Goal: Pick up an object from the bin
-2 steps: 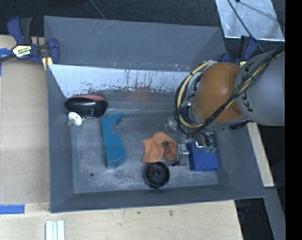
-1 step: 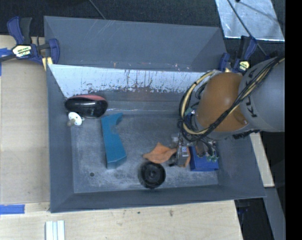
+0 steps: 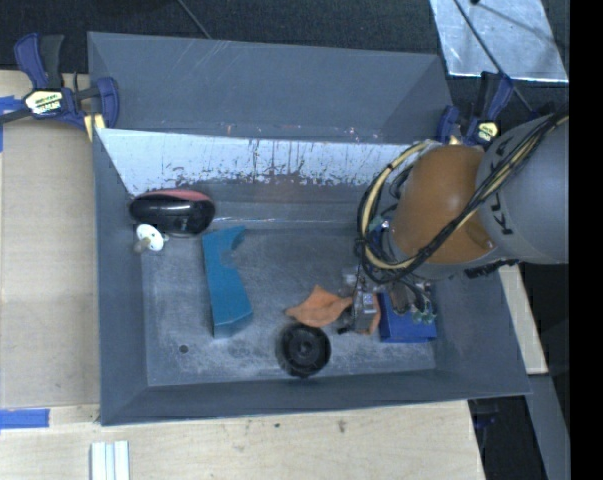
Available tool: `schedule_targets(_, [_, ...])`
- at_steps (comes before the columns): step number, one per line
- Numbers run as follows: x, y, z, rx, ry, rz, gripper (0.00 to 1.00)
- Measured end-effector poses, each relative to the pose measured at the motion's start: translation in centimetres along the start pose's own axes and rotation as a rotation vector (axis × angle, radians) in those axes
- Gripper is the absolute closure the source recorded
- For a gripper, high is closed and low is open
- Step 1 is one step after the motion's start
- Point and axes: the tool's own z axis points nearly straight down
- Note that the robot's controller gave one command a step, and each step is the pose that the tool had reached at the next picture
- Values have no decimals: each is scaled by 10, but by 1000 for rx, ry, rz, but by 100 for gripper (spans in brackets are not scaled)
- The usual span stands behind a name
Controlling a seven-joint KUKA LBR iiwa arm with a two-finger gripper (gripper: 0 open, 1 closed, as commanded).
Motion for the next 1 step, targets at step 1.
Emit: schedule_targets(1, [40, 29, -186, 0, -9, 30, 100])
